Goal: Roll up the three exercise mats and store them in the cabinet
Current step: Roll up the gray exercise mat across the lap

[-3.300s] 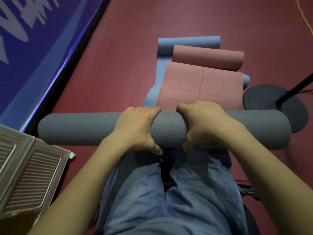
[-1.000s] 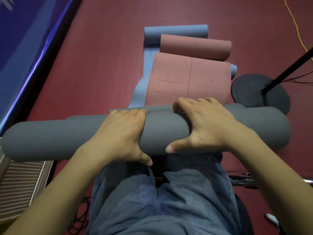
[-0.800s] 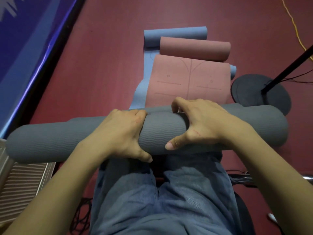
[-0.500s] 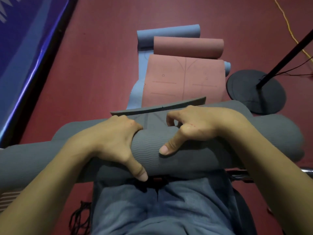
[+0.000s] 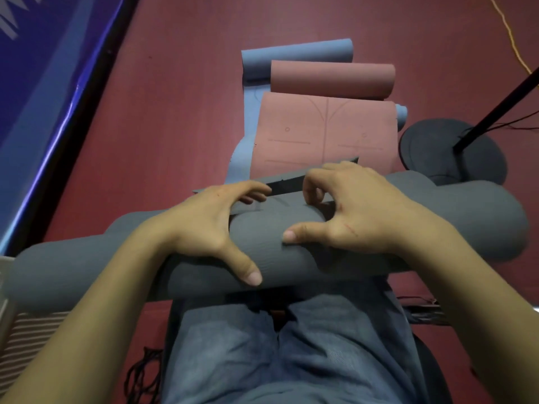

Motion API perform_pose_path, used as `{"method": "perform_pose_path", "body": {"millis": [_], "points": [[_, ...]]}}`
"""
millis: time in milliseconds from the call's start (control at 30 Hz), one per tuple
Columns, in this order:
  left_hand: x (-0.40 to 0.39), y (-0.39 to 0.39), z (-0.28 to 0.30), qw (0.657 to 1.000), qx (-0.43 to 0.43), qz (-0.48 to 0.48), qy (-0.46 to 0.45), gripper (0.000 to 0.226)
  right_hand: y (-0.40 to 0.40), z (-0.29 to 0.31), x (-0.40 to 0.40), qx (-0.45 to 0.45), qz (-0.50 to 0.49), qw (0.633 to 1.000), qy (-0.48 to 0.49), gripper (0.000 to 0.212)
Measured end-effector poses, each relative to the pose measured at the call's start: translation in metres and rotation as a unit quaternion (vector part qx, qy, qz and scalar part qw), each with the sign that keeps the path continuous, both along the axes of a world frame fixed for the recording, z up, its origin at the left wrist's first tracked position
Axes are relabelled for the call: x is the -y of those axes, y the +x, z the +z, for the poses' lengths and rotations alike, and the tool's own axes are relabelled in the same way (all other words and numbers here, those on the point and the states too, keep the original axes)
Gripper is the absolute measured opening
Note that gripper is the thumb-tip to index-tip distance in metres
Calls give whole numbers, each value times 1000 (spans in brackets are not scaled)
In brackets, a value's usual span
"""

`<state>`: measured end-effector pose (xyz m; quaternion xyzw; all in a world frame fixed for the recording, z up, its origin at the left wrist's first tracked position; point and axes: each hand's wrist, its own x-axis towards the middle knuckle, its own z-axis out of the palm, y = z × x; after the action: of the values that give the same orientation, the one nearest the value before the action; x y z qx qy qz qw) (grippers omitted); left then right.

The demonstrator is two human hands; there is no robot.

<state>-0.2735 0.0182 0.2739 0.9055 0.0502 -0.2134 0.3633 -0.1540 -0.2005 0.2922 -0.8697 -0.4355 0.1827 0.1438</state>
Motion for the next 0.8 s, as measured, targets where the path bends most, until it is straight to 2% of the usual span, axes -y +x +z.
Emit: {"method": "perform_pose_path", "body": {"millis": [167, 300, 367, 433, 533, 600, 733, 800], "points": [[-9, 6, -5, 999, 37, 11, -15, 122, -12, 4, 4, 32, -35, 999, -25, 68], [-11, 2, -4, 995, 89, 39, -6, 103, -16, 10, 2, 80, -2, 994, -68, 68], [-13, 1, -2, 992, 116, 56, -9, 87, -16, 10, 2, 67, 4, 992, -104, 78], [-14, 0, 0, 987, 142, 70, -6, 71, -17, 8, 2, 54, 19, 988, -146, 99], [-12, -7, 5, 985, 145, 96, 20, 63, -17, 4, 2, 62, 46, 981, -175, 114], [-9, -15, 11, 984, 138, 89, 67, 69, -16, 2, 0, 55, 48, 981, -179, 113], [6, -29, 21, 971, 101, 52, 212, 105, -12, 0, -4, 47, 52, 980, -186, 111], [14, -32, 19, 964, 85, 36, 248, 120, -8, 0, -7, 52, 55, 980, -184, 111]]}}
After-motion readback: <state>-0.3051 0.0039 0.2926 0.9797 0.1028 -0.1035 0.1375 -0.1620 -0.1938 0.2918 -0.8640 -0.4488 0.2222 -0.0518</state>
